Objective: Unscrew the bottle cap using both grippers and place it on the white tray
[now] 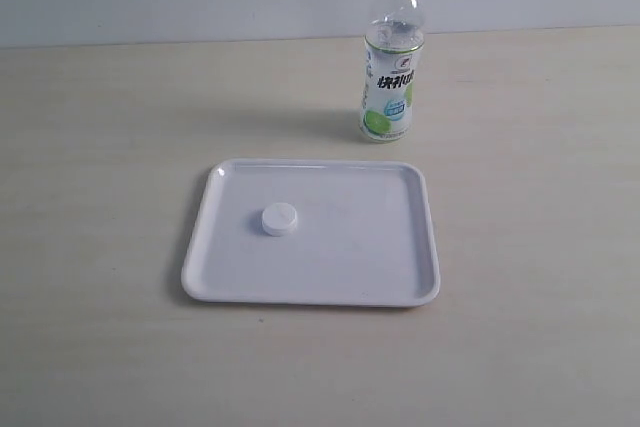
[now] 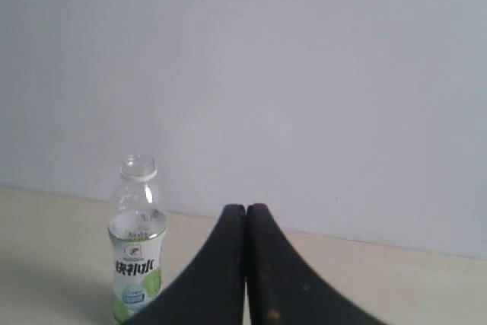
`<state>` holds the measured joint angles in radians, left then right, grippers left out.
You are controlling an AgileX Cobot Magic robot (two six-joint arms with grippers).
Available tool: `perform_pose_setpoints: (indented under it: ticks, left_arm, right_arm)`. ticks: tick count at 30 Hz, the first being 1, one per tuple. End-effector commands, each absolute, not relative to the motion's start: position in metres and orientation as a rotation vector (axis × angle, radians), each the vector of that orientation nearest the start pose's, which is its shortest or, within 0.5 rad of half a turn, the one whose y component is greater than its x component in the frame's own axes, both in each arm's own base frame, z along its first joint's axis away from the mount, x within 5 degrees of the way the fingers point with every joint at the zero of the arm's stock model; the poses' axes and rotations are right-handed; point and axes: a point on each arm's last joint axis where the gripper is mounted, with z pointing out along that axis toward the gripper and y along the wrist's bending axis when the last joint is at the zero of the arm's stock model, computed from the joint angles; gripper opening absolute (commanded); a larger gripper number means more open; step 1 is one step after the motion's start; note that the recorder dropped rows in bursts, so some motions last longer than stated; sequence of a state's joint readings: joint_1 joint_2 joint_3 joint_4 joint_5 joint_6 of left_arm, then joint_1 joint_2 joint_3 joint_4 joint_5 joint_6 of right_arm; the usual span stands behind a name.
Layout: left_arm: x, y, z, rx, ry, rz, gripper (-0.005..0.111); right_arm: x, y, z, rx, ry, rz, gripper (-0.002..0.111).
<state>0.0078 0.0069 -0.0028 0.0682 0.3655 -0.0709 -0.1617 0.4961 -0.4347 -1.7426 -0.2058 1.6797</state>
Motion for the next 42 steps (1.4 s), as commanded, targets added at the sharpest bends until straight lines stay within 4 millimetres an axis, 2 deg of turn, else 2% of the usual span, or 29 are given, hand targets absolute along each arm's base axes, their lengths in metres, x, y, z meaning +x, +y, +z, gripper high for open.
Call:
perform_pose_setpoints:
  ticks: [1,10,13,15,18,23,27,42]
  left_arm:
    - [0.053,0.003,0.181,-0.043,1.839,0.018,0.002]
    - [0.053,0.003,0.181,-0.043,1.839,0.018,0.002]
    - [0.053,0.003,0.181,-0.043,1.839,0.018,0.002]
    - [0.053,0.003,0.181,-0.043,1.839,0.018,0.002]
    - [0.053,0.003,0.181,-0.043,1.839,0.018,0.002]
    - [0.053,0.003,0.181,-0.043,1.839,0.018,0.002]
    - [0.053,0.003,0.181,-0.043,1.839,0.018,0.002]
    - [0.053,0.003,0.181,-0.043,1.839,0.018,0.002]
  right_arm:
    - [0.101,0.001,0.321,-0.03,1.539,0.016,0.0]
    - [0.1,0.001,0.322,-0.019,1.527,0.029,0.0]
    - [0.094,-0.002,0.325,0.07,1.465,0.058,0.0]
    - [0.09,-0.008,0.321,0.19,1.434,0.068,0.0]
    - [0.085,-0.017,0.303,0.278,1.501,-0.019,0.0]
    - [0.08,-0.016,0.274,0.087,1.614,-0.218,0.0]
    - [0.074,-0.014,0.253,0.047,1.634,-0.244,0.0]
    - [0.057,-0.011,0.204,-0.004,1.602,-0.279,0.0]
